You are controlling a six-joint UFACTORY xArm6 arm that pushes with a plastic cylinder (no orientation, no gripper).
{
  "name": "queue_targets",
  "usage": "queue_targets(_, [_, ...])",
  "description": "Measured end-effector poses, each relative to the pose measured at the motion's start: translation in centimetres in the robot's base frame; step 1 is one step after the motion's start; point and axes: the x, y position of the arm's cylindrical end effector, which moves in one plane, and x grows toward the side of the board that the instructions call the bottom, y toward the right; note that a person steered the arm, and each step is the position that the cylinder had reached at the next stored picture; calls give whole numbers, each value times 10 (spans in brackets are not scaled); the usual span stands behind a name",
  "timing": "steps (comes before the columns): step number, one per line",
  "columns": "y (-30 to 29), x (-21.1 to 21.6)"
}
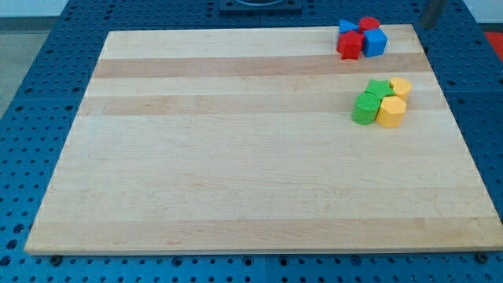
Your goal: Move the red circle away from the group of blocks
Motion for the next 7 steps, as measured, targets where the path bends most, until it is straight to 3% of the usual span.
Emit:
queue_targets(2, [-86,1])
queue_targets(3, [-141,15])
queue_targets(4, [-188,57])
queue_targets(7, [-239,89])
